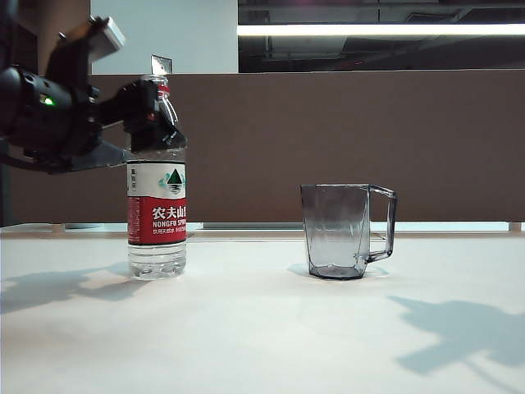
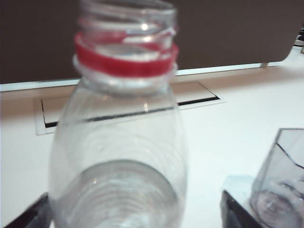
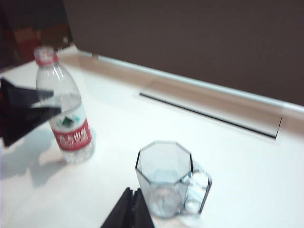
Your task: Pick up the mineral water bottle with the left hand on the table and pour water into the mug until it's half full.
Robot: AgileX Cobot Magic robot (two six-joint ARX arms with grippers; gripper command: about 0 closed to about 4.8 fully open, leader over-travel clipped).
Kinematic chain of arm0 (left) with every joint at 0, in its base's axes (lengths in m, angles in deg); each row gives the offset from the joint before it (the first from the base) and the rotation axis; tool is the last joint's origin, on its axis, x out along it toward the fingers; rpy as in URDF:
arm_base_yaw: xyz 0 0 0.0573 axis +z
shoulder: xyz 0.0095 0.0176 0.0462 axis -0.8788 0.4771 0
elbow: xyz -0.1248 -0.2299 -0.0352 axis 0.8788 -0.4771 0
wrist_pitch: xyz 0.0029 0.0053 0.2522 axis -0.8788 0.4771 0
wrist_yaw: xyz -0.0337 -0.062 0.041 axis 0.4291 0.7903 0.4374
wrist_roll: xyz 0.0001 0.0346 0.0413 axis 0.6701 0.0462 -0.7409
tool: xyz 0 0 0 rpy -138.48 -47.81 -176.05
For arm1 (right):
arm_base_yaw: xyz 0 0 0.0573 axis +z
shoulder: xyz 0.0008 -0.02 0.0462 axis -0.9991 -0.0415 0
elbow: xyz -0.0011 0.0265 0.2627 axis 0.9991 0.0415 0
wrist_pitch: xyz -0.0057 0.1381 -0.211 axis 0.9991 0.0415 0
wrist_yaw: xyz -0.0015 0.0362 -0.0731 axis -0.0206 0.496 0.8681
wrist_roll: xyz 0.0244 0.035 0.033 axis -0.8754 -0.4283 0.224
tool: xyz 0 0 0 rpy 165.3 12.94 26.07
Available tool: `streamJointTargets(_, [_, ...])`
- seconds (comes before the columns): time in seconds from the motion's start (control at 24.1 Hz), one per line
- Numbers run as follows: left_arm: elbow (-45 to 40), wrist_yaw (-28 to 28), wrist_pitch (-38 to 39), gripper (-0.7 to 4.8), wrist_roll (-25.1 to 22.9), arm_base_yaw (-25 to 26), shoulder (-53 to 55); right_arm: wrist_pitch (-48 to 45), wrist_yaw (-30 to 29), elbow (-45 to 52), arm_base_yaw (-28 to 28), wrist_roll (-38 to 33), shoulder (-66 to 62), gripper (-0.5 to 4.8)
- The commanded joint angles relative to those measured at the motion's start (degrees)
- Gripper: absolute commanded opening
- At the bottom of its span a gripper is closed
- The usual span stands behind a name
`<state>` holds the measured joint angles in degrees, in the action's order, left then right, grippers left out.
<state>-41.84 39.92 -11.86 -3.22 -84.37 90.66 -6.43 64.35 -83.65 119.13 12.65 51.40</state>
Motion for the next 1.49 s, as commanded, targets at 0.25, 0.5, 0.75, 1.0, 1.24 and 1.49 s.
streamJointTargets(0.25, [5.6, 0.0, -1.2, 4.79, -0.1, 0.0, 6.1, 0.7, -2.8, -0.3, 0.0, 0.1, 0.2, -0.02])
streamJointTargets(0.5, [8.1, 0.0, -1.3, 4.79, -0.1, 0.0, 11.4, 0.7, -2.8, -0.3, 0.0, 0.1, 0.2, -0.02])
streamJointTargets(0.75, [8.1, 0.0, -2.6, 4.79, -0.1, 0.0, 13.7, 0.7, -2.7, -0.3, 0.0, 0.1, 0.2, -0.02])
streamJointTargets(1.0, [8.1, 0.0, -2.6, 3.05, -0.1, 0.0, 13.7, 0.7, -2.6, -0.3, -0.1, 0.2, 0.2, -0.02])
streamJointTargets(1.24, [8.1, 0.0, -3.3, 2.44, 0.1, 0.0, 13.7, 0.7, -2.4, -0.3, -0.1, 0.1, 0.2, -0.02])
streamJointTargets(1.49, [8.1, 0.0, -3.6, 2.41, 0.1, 0.0, 13.7, 0.7, -2.4, -0.3, -0.1, 0.2, 0.2, -0.02])
